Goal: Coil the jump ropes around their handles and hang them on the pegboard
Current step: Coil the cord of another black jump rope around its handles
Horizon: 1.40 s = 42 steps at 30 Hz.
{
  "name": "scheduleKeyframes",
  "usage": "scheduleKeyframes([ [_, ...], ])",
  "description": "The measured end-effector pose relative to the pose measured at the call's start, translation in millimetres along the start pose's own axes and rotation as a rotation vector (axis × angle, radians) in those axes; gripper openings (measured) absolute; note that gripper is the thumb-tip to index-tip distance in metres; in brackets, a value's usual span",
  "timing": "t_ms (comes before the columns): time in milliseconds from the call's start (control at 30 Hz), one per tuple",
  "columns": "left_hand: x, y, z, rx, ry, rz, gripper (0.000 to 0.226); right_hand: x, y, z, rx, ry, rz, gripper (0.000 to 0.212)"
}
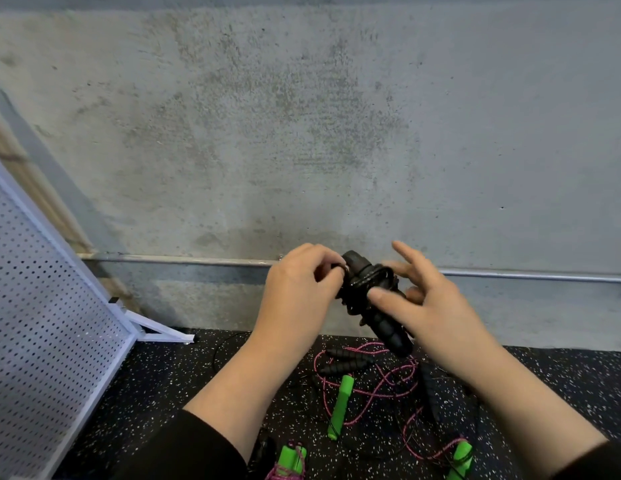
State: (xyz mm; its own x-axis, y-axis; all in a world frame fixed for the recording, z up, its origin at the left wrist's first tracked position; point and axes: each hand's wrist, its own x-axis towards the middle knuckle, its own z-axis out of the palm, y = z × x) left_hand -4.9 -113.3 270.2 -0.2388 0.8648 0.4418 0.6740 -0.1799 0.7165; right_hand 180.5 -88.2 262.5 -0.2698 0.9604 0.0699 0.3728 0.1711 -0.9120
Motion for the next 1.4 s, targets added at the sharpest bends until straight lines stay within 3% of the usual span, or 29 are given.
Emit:
scheduleKeyframes([
  [100,0.3,2.8,-3.9,-0.186,0.049,-0.115,0.015,1.9,-2.0,0.2,0.3,0.074,0.146,0.056],
  [233,-1.5,3.6,-5.5,-0.176,0.017,-0.102,0.014,-3.2,-5.7,4.0,0.762,-0.224,0.472,0.036],
  [367,-0.2,-6.2,-3.1,0.063,-0.083,0.091,0.02,-4.0,0.1,8.3,0.615,-0.238,0.356,0.024],
  [467,-1.0,-4.0,-1.5,-0.01,-0.167,0.036,0.028,-0.6,4.7,6.9,0.378,-0.118,0.18,0.028],
  [567,-1.2,-2.9,-1.8,-0.217,-0.013,-0.128,0.033,1.0,6.2,7.5,0.293,-0.055,0.125,0.038],
  [733,2.3,-10.0,-1.0,-0.476,0.258,-0.411,0.012,1.4,3.0,9.9,0.174,0.01,0.035,0.044],
  [800,-1.6,-8.6,0.4,-0.637,0.14,-0.612,0.013,-0.1,-1.0,10.9,0.103,0.033,0.002,0.047],
  [900,-10.9,-5.9,5.5,-0.906,-0.199,-0.772,0.039,-2.0,-1.4,18.5,0.012,0.0,-0.033,0.061],
  [1000,-11.7,-10.5,6.8,-0.965,-0.188,-0.771,0.032,-1.3,2.7,29.7,0.108,-0.031,0.022,0.061],
  [1100,-10.2,-24.9,1.0,-0.856,-0.125,-0.761,0.025,-0.7,8.5,38.5,0.278,-0.04,0.086,0.055],
  [1233,-17.7,-35.4,-13.1,-0.756,-0.196,-0.733,0.026,-4.3,11.3,54.6,0.465,-0.074,0.213,0.053],
  [1400,-34.2,-53.2,-27.8,-0.714,-0.177,-0.775,0.017,-6.3,21.7,88.5,0.564,-0.101,0.317,0.047],
])
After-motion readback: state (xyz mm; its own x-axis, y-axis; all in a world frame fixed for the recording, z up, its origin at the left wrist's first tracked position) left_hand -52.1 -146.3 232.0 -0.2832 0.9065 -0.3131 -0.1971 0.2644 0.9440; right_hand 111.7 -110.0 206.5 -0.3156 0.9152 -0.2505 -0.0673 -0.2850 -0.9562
